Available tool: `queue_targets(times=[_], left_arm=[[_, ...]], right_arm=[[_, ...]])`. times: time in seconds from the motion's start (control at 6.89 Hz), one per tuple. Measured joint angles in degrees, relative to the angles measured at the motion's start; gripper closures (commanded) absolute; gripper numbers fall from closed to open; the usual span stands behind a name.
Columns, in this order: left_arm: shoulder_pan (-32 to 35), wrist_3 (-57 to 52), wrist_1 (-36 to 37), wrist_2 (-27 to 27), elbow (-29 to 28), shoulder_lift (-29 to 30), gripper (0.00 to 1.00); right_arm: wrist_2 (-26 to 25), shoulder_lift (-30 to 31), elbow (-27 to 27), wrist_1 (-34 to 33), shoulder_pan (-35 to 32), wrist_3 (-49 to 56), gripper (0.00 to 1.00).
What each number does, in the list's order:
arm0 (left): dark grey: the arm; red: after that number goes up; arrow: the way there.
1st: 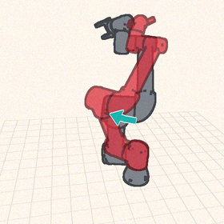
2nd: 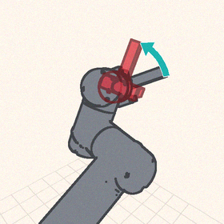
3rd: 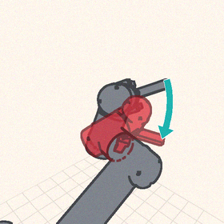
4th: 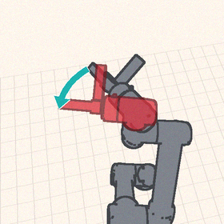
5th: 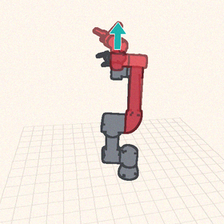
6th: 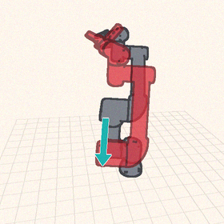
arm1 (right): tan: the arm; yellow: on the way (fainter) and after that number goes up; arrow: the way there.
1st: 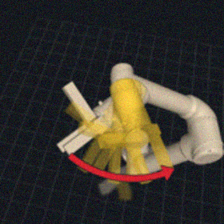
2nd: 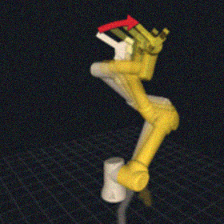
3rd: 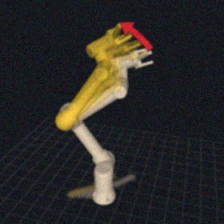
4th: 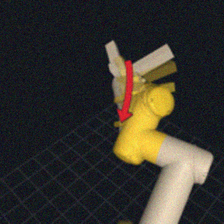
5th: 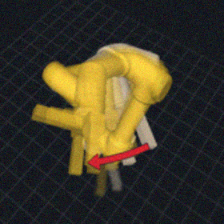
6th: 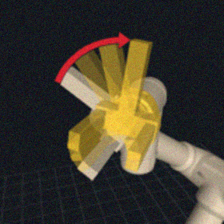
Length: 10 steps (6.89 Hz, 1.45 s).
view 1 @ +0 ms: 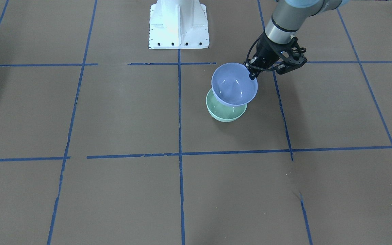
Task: Stack blue bowl on green bowl
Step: 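Lift the blue bowl with the left gripper over the green bowl, then lower the blue bowl into the green bowl and open the left gripper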
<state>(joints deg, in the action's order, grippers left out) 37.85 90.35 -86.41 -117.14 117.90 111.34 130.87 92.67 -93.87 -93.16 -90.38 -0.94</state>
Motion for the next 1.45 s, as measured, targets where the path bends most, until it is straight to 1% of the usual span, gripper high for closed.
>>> queue_targets(times=[0.29,0.73,1.31,1.45], left_arm=[[-2.0,2.4,-0.9,1.5,-2.3,0.6,1.0],[-2.6,3.7,-5.5,2.5,-6.5,0.7,1.0],[-2.7,4.1,-8.4,3.7,-8.5,0.6,1.0],[-2.7,4.2,-8.5,3.7,-8.8,0.6,0.82]], right_arm=[[0.0,0.0,0.0,0.0,0.0,0.0,0.0],[0.0,0.0,0.0,0.0,0.0,0.0,0.0],[0.0,0.1,0.0,0.0,0.0,0.0,0.0],[0.0,0.1,0.0,0.0,0.0,0.1,0.0]])
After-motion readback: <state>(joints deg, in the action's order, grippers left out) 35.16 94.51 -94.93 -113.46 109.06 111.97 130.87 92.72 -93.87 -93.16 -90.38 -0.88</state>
